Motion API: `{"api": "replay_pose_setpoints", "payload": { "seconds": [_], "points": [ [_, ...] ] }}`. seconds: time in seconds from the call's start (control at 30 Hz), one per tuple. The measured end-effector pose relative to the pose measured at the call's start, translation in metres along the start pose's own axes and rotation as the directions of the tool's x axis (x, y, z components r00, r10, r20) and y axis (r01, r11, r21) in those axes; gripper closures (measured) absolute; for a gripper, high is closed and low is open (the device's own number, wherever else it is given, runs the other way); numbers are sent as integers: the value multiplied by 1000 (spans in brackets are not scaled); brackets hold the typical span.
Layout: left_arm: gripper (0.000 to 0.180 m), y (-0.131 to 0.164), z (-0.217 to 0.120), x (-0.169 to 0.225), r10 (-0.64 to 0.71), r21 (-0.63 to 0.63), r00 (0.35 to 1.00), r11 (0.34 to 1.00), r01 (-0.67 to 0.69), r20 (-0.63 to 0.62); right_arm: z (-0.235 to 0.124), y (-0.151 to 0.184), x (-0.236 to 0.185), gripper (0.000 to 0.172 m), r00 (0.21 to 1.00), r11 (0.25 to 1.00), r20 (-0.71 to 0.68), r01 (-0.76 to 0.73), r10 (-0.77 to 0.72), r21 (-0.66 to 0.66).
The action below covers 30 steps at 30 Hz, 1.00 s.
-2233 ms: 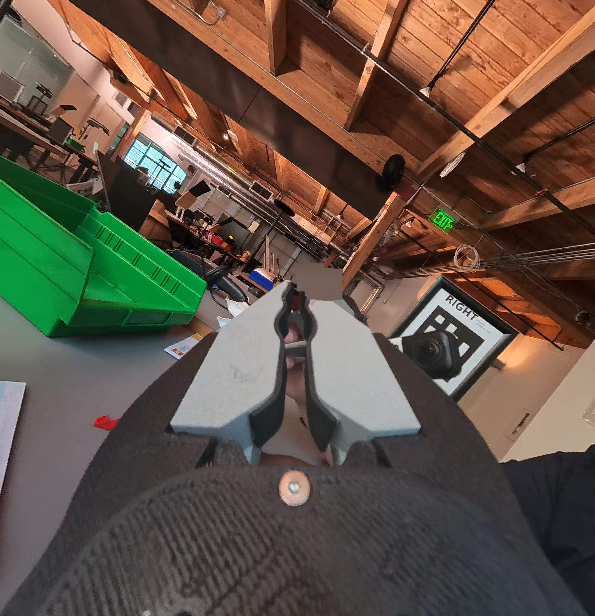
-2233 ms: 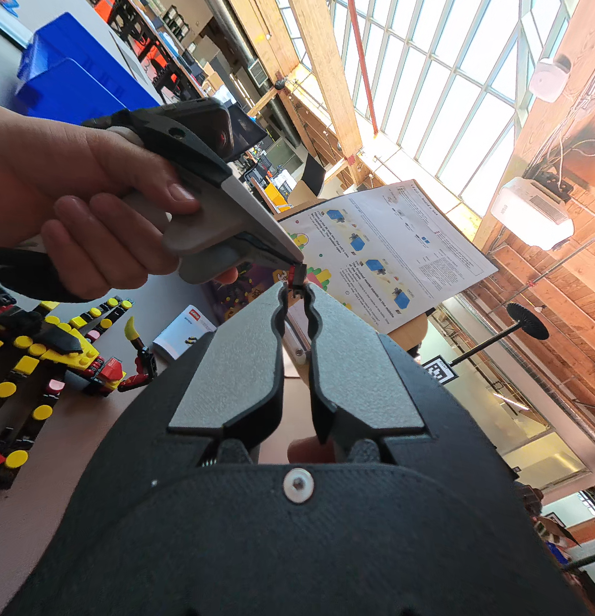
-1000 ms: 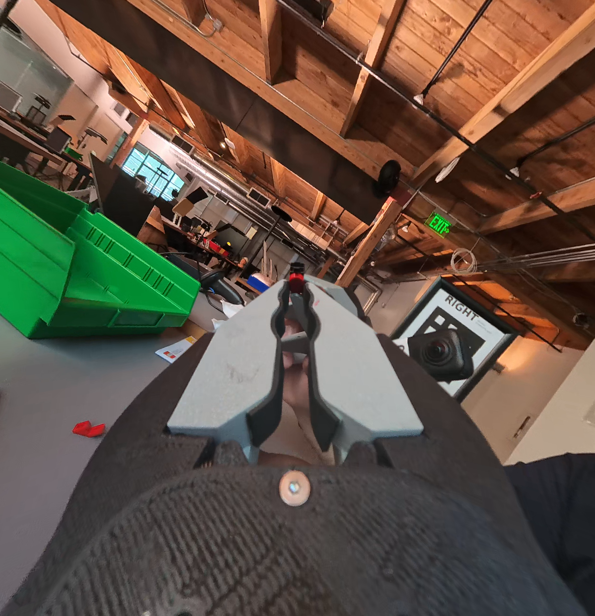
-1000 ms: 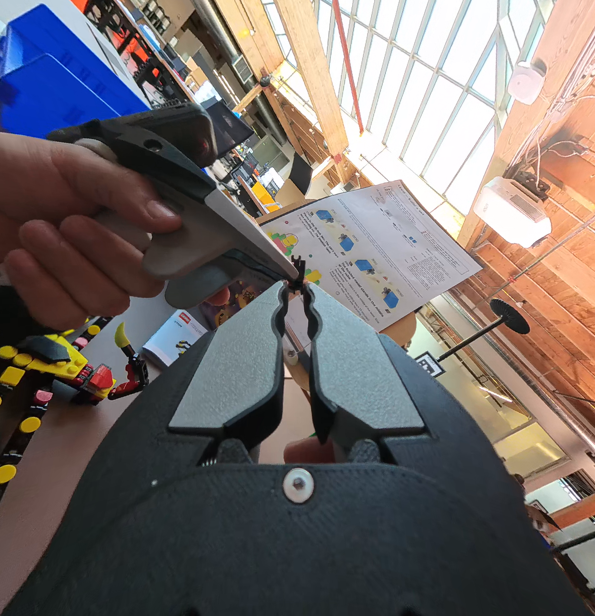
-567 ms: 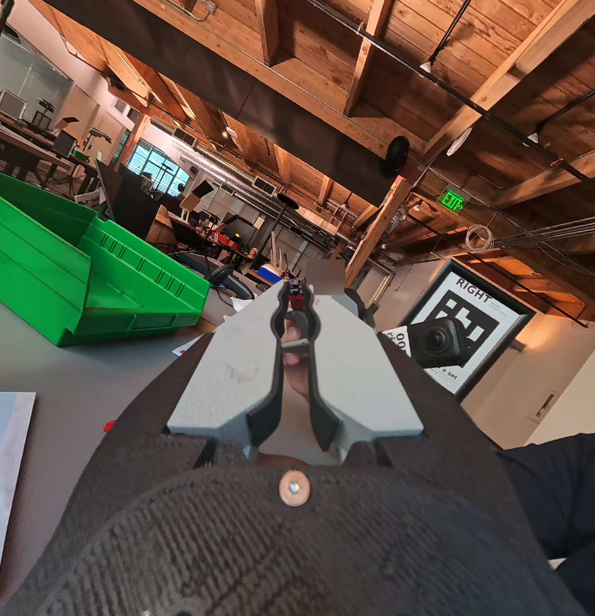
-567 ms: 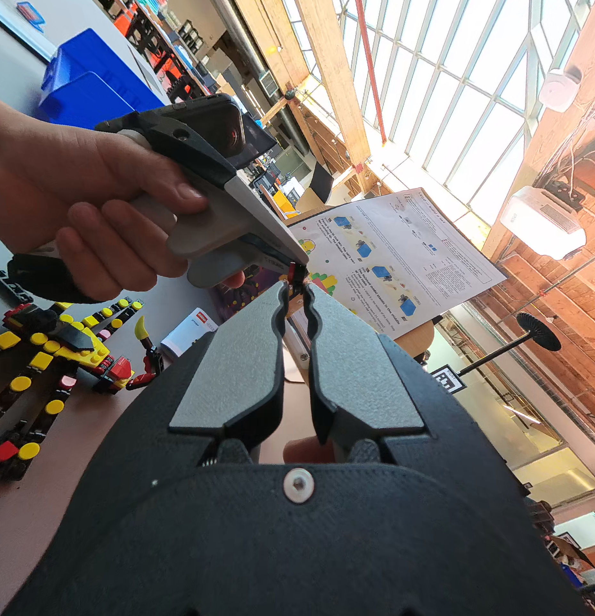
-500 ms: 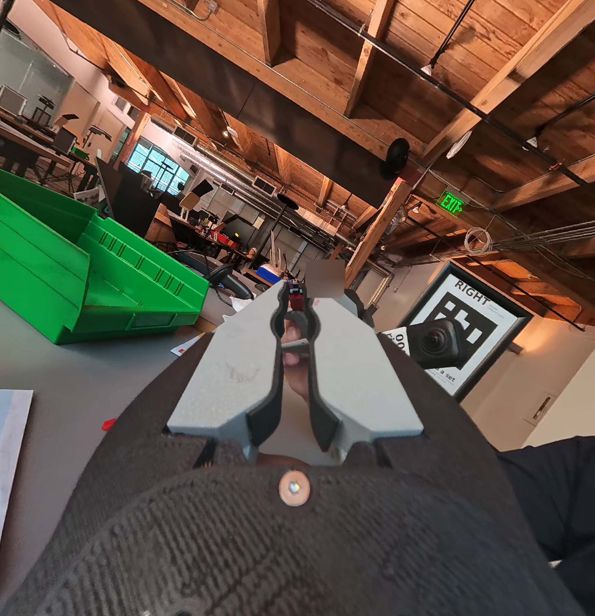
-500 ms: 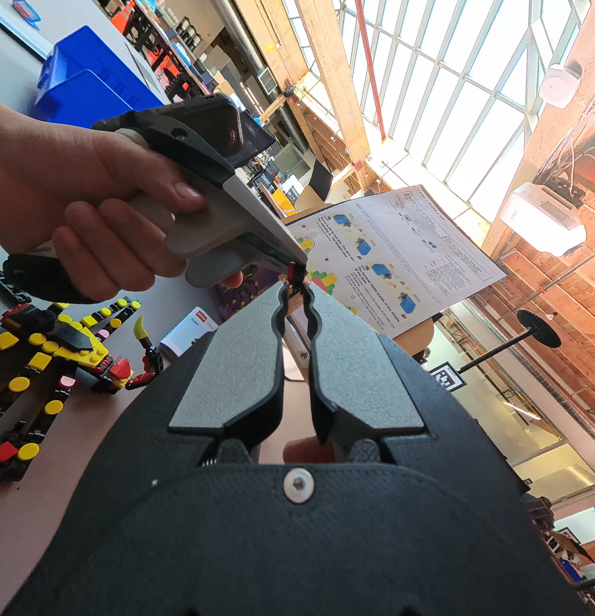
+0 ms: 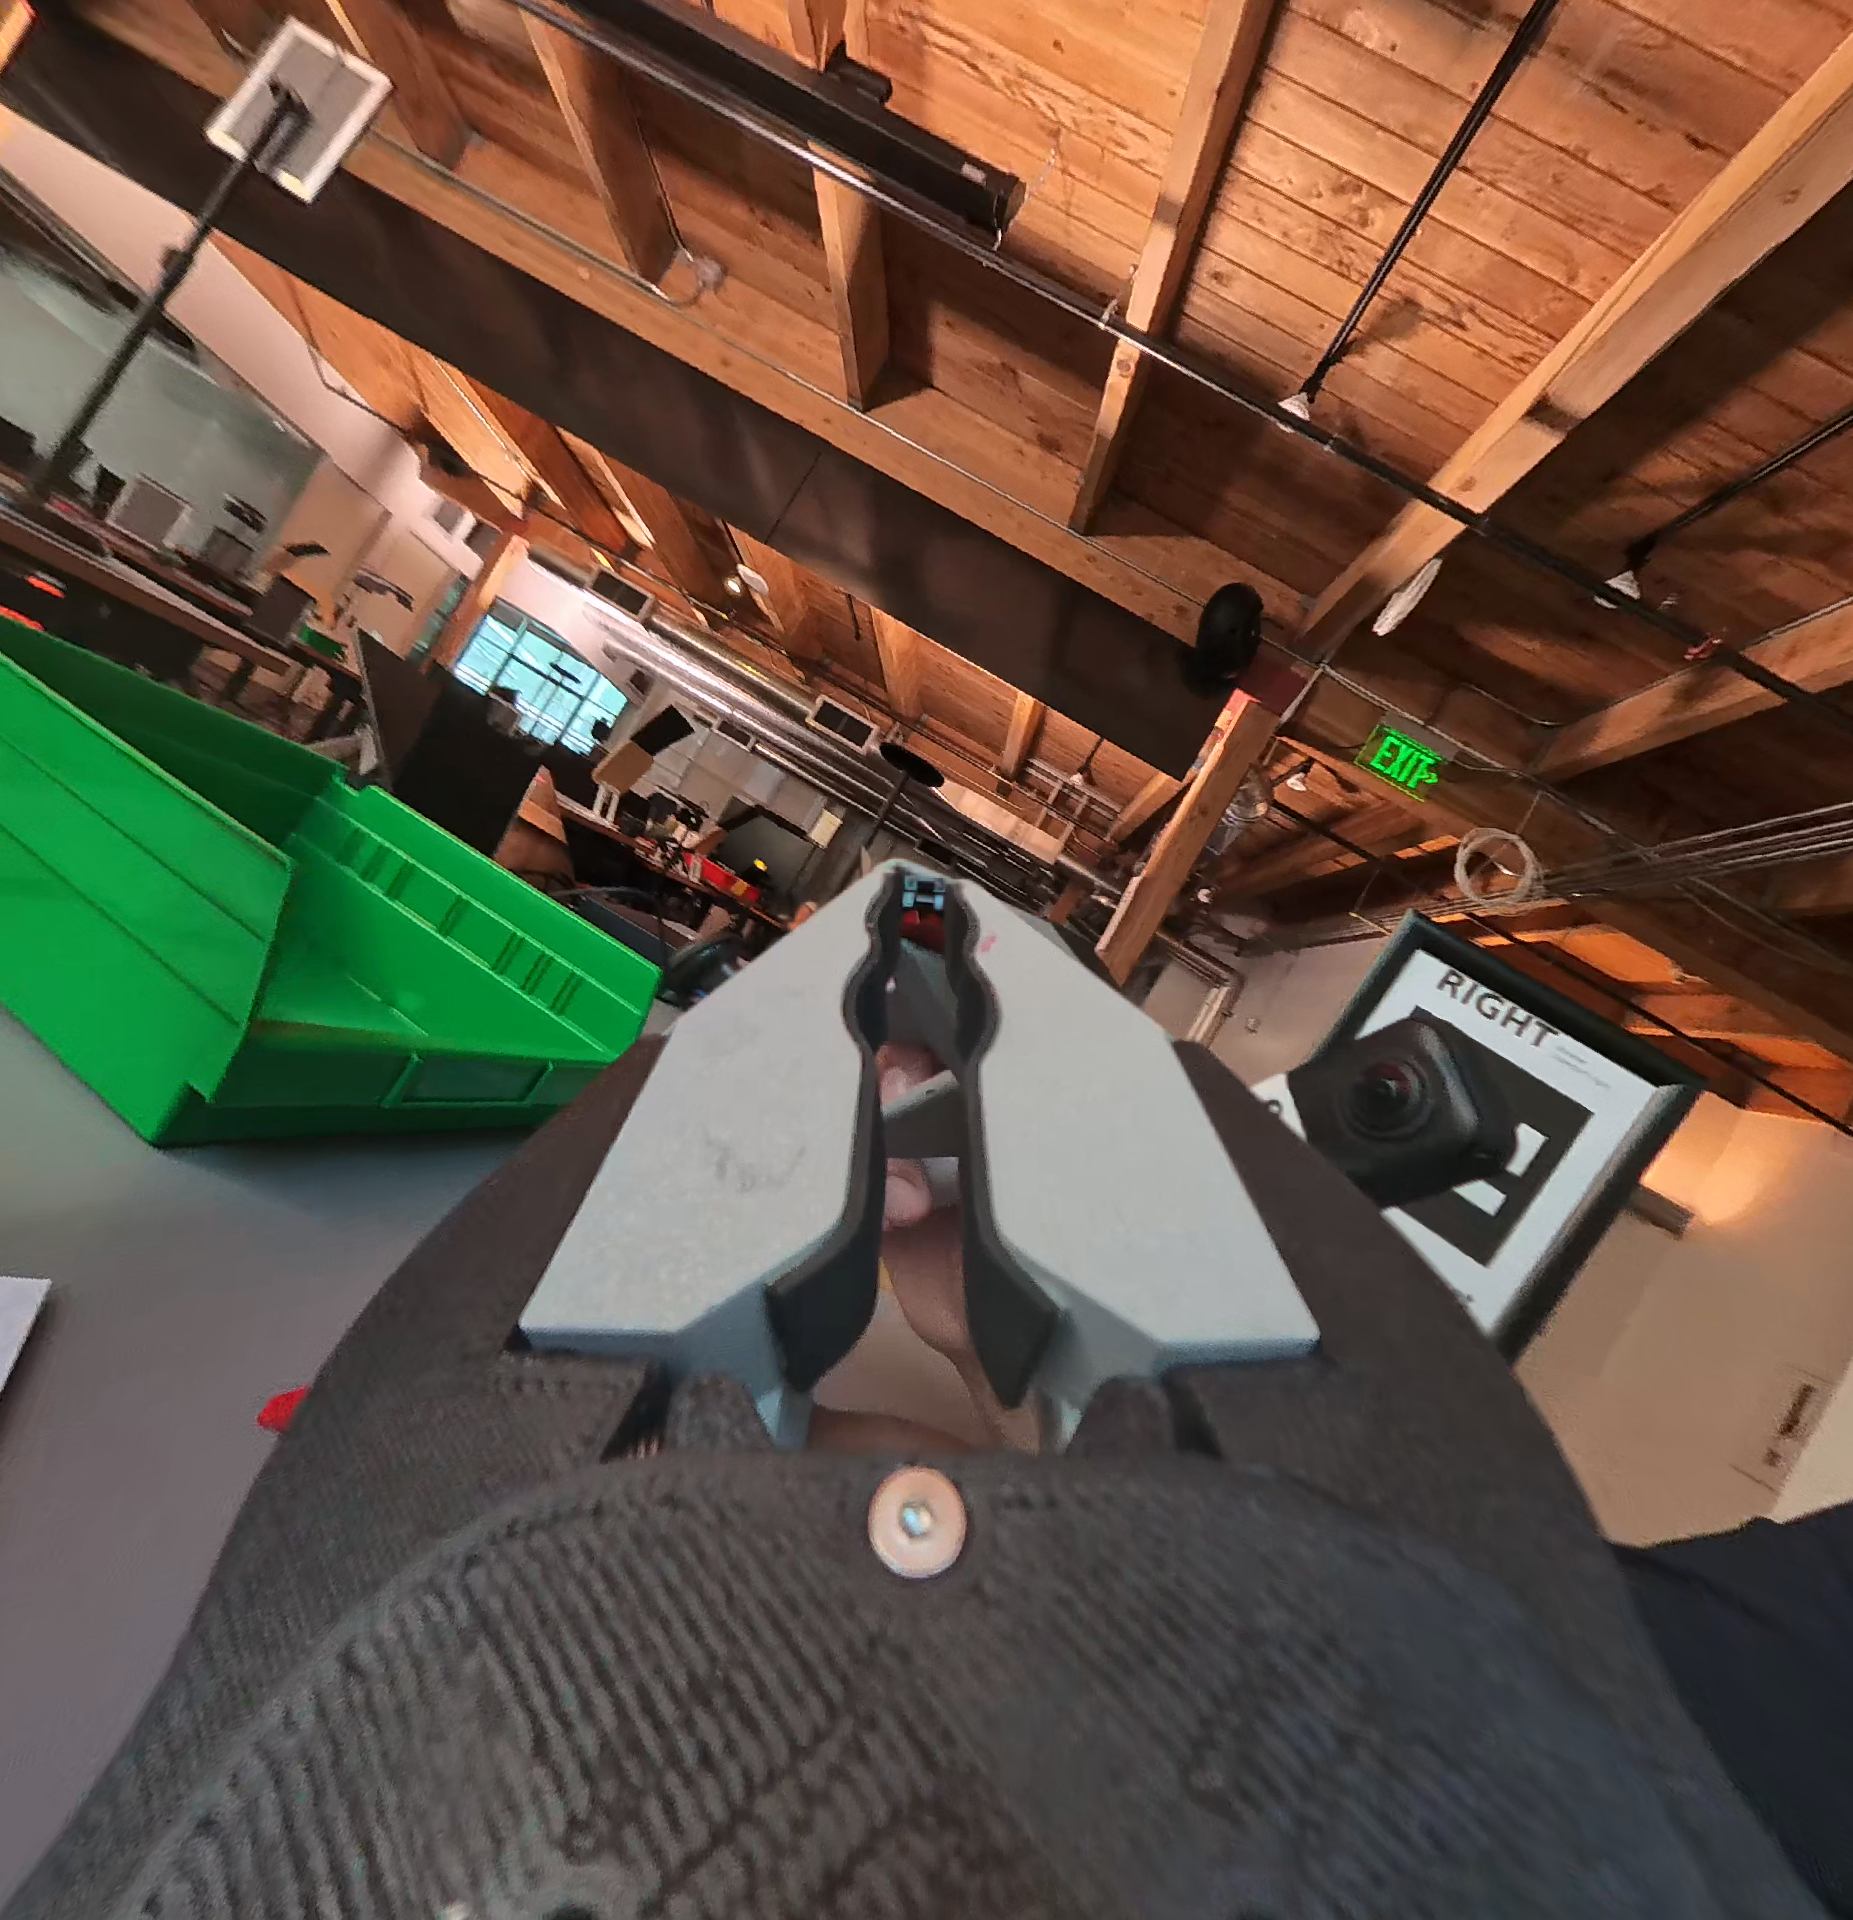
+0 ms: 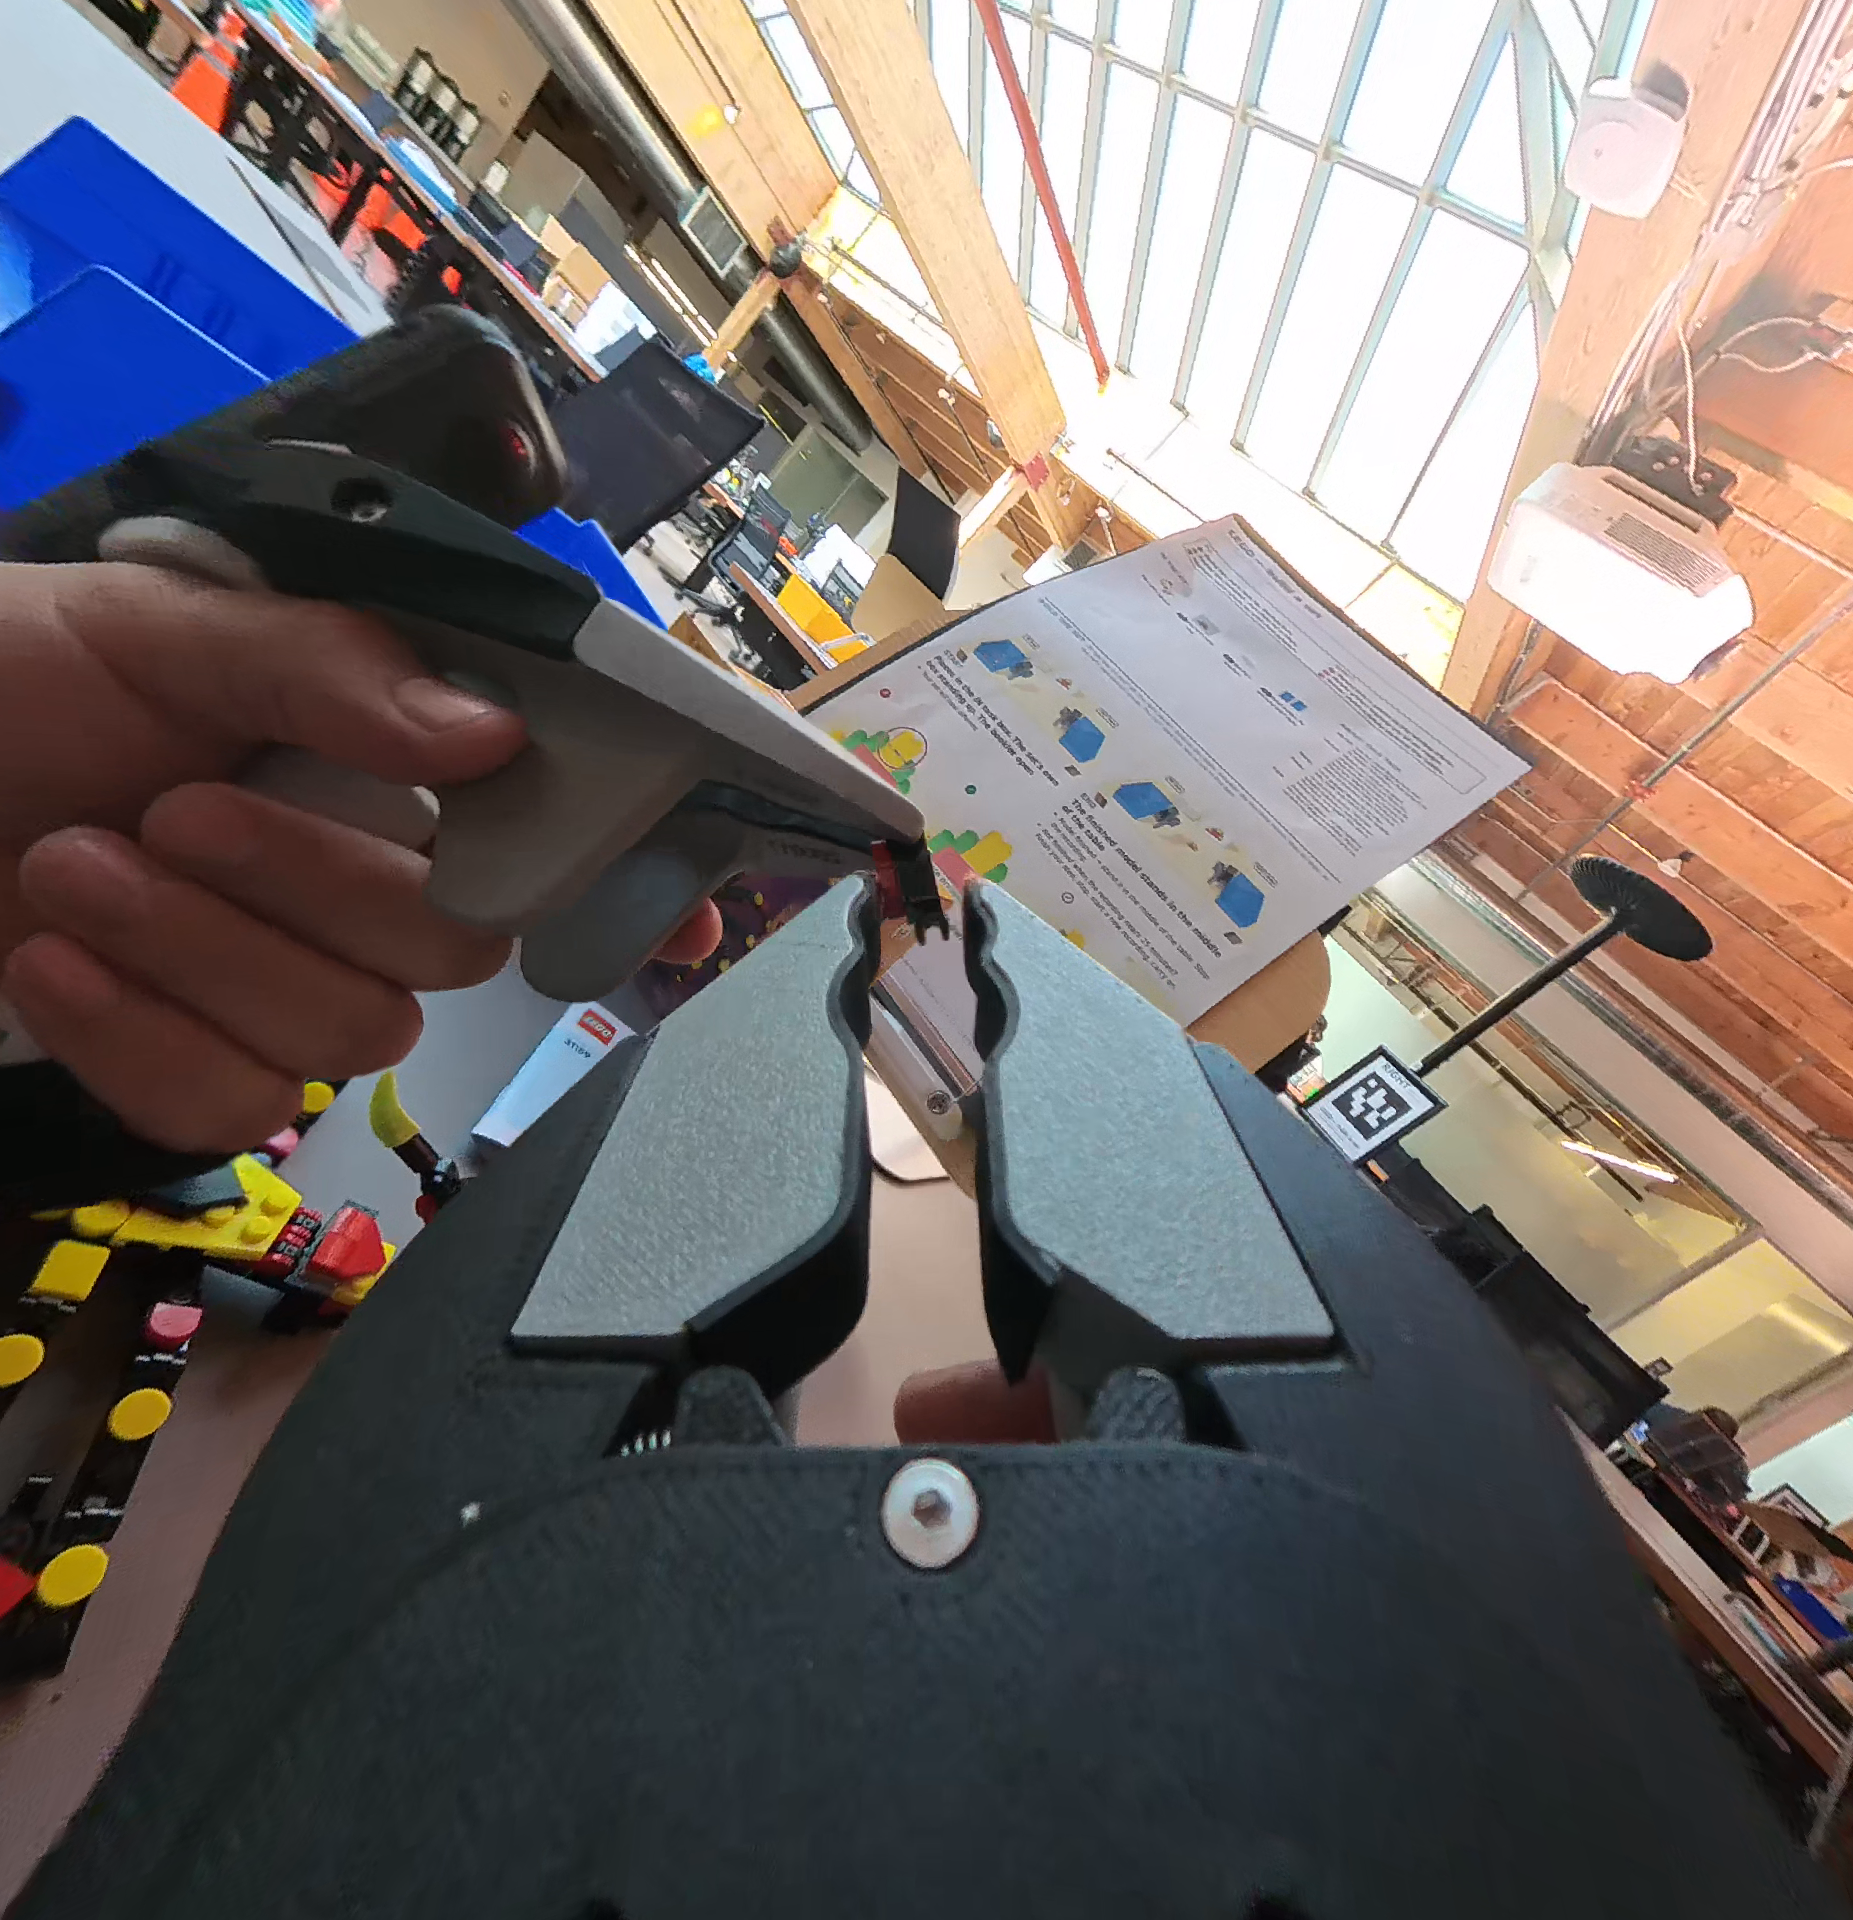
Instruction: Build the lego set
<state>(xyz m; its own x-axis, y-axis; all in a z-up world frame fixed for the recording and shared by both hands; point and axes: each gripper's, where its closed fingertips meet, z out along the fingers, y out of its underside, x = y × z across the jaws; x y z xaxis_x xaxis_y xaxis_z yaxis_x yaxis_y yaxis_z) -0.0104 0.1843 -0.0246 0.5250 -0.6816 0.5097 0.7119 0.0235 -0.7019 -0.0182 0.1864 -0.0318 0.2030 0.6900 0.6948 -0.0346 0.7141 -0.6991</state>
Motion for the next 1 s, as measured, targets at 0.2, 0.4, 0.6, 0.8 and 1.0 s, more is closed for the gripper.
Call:
{"api": "replay_pose_setpoints", "payload": {
  "seconds": [0.2,0.4,0.6,0.8,1.0],
  "points": [
    [175,-3,-2,1,60,44,998,997,-60,7,4,6,1,162,1000,999,-24,5,-7,-53],
    [175,0,0,7,268,-2,962,963,-268,52,2,5,3,163,999,998,-27,21,-23,-58],
    [175,2,1,6,333,-37,940,943,-331,73,2,7,2,163,999,996,-19,36,-38,-79],
    [175,2,1,7,416,-59,905,909,-412,92,2,9,1,164,1000,993,7,28,-27,-116],
    [175,1,1,8,396,-42,914,918,-394,84,2,8,0,165,999,991,2,35,-35,-129]
  ]
}}
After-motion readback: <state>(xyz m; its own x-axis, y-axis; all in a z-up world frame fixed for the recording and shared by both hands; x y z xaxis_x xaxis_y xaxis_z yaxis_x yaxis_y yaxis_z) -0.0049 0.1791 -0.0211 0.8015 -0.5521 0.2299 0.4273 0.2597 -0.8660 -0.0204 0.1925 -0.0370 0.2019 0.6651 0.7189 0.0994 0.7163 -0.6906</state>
